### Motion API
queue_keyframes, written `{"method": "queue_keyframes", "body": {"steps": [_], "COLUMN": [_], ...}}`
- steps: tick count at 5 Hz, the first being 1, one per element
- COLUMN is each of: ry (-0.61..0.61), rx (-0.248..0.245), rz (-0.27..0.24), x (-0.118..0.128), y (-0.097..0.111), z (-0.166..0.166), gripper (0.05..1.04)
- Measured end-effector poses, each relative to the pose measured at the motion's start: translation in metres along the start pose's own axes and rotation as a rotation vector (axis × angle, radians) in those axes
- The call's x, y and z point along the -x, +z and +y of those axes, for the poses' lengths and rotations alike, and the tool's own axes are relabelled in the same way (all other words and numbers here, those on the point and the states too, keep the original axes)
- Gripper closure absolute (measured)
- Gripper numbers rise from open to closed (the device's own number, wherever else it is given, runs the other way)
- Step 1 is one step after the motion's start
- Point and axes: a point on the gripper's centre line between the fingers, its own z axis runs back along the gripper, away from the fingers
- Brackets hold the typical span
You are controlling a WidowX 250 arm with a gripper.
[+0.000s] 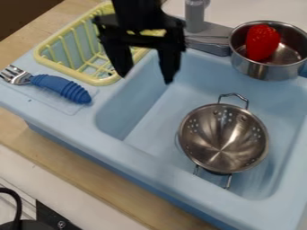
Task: Put the silver drainer in the dish drainer
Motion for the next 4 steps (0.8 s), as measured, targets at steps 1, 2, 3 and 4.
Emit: {"method": "queue_keyframes", "body": {"steps": [1,2,3,4], "ry": [-0.042,-0.072,-0.084,-0.063], "rx": [0.036,0.053,0.057,0.101], "rz": [0.03,0.035,0.054,0.046], "x": [0.013,0.02,0.026,0.03], "y": [-0.017,-0.026,-0.038,-0.046], "z": [-0.015,-0.024,-0.025,-0.031], "gripper": [0.084,0.083,0.084,0.084]}}
